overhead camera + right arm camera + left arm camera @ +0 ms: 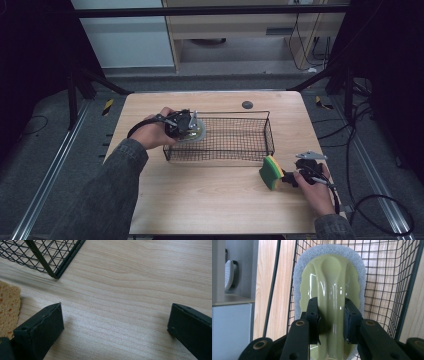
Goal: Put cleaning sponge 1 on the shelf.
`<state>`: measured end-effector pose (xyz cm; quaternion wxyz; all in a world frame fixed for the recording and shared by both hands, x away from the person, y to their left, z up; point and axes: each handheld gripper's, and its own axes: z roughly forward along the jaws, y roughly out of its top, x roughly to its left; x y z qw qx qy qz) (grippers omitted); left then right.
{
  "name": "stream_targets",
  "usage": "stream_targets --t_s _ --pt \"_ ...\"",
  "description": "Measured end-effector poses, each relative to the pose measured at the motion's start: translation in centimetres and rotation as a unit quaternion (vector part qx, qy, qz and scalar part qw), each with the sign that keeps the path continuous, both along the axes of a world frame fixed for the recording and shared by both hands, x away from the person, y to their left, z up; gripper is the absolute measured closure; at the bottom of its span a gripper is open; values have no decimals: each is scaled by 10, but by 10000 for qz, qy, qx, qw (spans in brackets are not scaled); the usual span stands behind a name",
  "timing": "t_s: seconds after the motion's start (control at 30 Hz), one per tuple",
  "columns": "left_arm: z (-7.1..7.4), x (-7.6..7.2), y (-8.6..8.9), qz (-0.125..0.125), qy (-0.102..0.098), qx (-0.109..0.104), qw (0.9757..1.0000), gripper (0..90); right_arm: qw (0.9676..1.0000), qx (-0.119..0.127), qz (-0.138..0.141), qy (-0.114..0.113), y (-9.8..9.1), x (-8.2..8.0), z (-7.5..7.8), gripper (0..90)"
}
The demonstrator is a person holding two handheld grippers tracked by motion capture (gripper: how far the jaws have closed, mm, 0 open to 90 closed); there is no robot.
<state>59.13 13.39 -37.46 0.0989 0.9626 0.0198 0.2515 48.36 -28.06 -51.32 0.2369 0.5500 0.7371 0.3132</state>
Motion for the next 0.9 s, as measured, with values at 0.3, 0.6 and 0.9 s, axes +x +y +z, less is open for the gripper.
stream_targets --t_s 0.3,0.6,0.9 --pt "-3 3 0 62 67 13 10000 703 10000 -2 1 1 0 0 0 5" --pt "-14 7 3 147 211 15 9997 704 10000 12 -8 0 0 0 0 5" --pt "-25 8 4 235 354 7 9991 704 10000 36 -14 17 0 0 0 5"
